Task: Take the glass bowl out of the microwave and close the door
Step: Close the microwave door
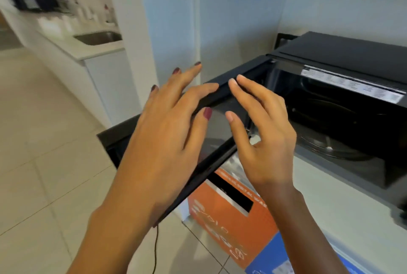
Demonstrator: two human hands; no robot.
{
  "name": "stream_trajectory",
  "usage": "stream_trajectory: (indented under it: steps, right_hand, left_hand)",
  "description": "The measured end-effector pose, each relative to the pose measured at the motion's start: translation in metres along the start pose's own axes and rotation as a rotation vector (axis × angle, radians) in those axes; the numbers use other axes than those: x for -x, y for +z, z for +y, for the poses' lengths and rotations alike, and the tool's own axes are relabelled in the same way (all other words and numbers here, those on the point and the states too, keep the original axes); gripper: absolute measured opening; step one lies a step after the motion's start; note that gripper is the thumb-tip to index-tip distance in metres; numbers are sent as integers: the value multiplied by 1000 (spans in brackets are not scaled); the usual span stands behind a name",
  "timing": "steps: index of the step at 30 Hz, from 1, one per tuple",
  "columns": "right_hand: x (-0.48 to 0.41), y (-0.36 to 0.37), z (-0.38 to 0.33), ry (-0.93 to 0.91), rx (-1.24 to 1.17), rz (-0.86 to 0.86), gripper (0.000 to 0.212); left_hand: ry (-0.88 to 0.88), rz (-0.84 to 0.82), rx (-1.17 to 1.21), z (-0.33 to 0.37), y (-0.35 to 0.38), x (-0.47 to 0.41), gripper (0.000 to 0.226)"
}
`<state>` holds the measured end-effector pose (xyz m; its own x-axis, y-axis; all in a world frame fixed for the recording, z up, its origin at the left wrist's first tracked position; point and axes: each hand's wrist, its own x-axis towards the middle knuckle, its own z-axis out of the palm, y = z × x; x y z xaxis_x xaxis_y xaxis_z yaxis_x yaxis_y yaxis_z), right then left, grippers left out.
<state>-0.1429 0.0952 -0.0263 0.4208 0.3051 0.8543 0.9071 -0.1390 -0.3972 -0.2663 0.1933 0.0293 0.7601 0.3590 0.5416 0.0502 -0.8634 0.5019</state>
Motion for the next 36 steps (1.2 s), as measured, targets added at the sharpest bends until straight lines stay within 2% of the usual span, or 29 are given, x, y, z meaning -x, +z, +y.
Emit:
stream_trajectory:
  steps: [7,11,13,18,23,28,36]
  right_hand:
    - [-13,26,-23,41,-143,-273,38]
    - [-15,29,-24,116,-175,-342,35]
    - [-17,24,-22,146,-172,-368,32]
    - [-25,-4,-13,227,-159,-378,19]
    - [-30,-50,-5,307,-150,-468,18]
    - [-31,-104,1,403,-81,-622,32]
    - [-21,-178,3,617,-31,-716,58]
  left_hand:
    - [-234,-130,-248,-22,-30,7,50]
    - [-226,-191,-249,-30,-31,8,44]
    - [-224,-201,-185,-31,-33,6,39]
    - [-251,-279,182,-26,-30,3,27]
    - [-169,-372,435,-8,-4,-3,26]
    - [-73,-410,576,11,33,-12,29]
    - [87,-449,627,49,96,-23,34]
